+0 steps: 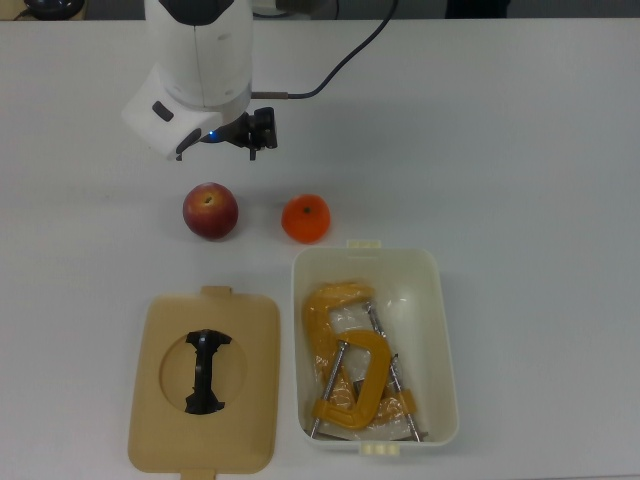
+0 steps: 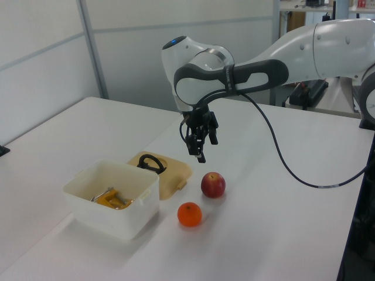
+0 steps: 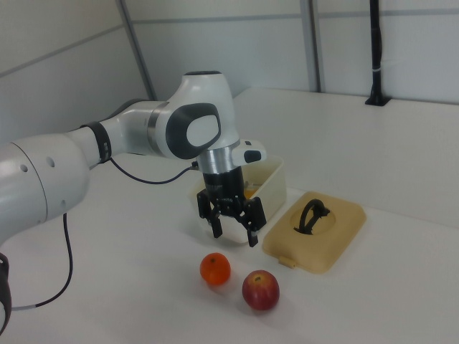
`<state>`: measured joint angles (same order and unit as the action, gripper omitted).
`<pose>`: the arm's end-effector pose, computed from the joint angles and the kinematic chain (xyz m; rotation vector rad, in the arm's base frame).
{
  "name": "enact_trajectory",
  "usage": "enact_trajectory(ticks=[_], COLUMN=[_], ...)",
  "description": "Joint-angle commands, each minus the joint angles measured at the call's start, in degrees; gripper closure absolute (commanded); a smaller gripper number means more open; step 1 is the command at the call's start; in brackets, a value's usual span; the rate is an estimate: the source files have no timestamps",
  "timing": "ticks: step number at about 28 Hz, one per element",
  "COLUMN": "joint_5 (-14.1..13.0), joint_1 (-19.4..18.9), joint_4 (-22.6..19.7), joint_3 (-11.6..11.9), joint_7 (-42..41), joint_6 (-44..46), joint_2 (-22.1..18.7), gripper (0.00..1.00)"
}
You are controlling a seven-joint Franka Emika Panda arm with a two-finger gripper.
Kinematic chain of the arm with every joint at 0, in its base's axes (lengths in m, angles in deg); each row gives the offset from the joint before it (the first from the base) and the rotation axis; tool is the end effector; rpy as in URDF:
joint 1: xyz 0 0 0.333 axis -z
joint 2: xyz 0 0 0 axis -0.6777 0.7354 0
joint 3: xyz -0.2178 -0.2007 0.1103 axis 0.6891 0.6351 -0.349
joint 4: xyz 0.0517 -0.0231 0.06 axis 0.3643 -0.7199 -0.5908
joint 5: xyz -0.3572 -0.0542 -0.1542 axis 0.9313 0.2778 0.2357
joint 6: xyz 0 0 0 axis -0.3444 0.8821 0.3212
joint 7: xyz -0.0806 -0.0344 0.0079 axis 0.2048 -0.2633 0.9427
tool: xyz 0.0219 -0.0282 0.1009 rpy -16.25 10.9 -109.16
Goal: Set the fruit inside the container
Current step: 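Move the open gripper down over the orange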
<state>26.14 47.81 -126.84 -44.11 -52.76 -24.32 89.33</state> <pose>0.6461 -0.0227 0.4710 3.0256 0.0950 -0.2537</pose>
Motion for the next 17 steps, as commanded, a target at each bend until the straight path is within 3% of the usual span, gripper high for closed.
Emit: enact_trajectory(ticks=[1,13,17], joint_5=[-0.70,-1.41,-3.33], joint_1=[-0.74,-3.82,-5.40], joint_4=[-4.58,-14.21,-16.39], joint_3=[0.28,0.02,-0.07], joint_7=[1.01,1.27,1.36], joint_6=[-1.93,-15.31,-21.00], joint_2=[-3.64,-6.13,-5.34], gripper=[0.00,0.00,0.00])
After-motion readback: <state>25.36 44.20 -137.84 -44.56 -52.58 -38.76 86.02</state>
